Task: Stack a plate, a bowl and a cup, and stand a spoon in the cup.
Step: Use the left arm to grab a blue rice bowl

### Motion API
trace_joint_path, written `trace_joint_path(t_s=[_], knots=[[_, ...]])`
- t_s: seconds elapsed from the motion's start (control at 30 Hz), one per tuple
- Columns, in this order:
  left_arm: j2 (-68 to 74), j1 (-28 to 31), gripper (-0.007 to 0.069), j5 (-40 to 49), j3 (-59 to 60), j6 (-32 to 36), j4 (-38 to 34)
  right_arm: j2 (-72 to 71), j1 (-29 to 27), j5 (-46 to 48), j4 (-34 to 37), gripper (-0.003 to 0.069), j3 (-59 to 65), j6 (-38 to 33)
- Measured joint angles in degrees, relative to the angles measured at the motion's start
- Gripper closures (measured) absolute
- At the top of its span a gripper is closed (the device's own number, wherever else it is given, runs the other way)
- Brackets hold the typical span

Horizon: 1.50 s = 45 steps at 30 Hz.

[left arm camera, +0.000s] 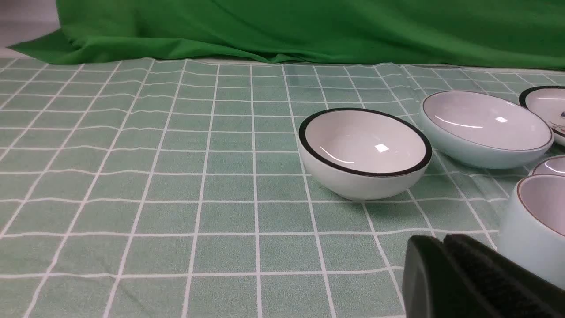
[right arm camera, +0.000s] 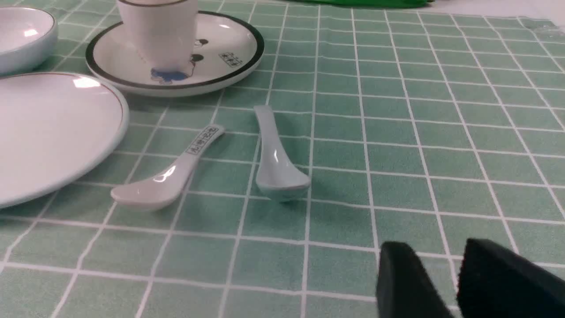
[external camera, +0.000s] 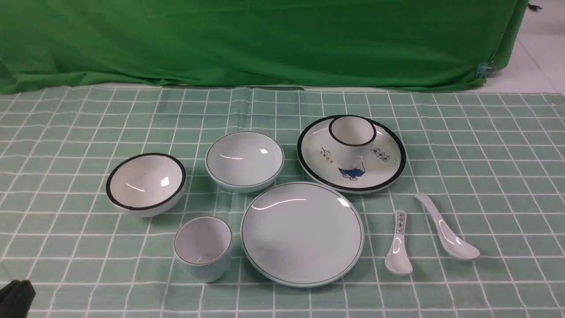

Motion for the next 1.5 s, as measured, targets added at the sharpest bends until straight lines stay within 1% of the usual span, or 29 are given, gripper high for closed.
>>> trace_joint_path(t_s=[0.7,0.83,0.87,0.9,0.93,0.97,1.0,1.07,1.13,1.3,1.43,1.5], knots=[[0.00,0.00,0.0612,0.00,0.00,0.00,0.00,0.00,0.00,0.00,0.00,0.0417,0.00,0.00],[0.00,0.00,0.0612,-1.45,0.00,-0.50,-0.48,0.00,0.00,0.00,0.00,0.0417,0.00,0.00],[0.00,0.00,0.0612,-2.25,0.00,-1.50,-2.04,0.00,0.00,0.00,0.00,0.0417,0.00,0.00],[0.00,0.00,0.0612,-4.66,0.00,-6.24,-10.78,0.00,0.00,0.00,0.00,0.0417,0.00,0.00],[0.00,0.00,0.0612,-4.86,0.00,-6.64,-11.71,0.00,0.00,0.00,0.00,0.0417,0.00,0.00],[0.00,0.00,0.0612,-5.81,0.00,-8.06,-15.36,0.00,0.00,0.00,0.00,0.0417,0.00,0.00],[0.00,0.00,0.0612,-7.57,0.00,-9.50,-20.75,0.00,0.00,0.00,0.00,0.0417,0.00,0.00],[0.00,0.00,0.0612,-10.09,0.00,-10.76,-24.94,0.00,0.00,0.00,0.00,0.0417,0.00,0.00],[0.00,0.00,0.0612,-13.16,0.00,-11.82,-26.88,0.00,0.00,0.00,0.00,0.0417,0.00,0.00],[0.00,0.00,0.0612,-18.97,0.00,-12.18,-26.70,0.00,0.00,0.00,0.00,0.0417,0.00,0.00],[0.00,0.00,0.0612,-18.36,-0.21,-12.22,-24.93,0.00,0.00,0.00,0.00,0.0417,0.00,0.00],[0.00,0.00,0.0612,-15.37,-2.80,-12.36,-24.30,0.00,0.00,0.00,0.00,0.0417,0.00,0.00]])
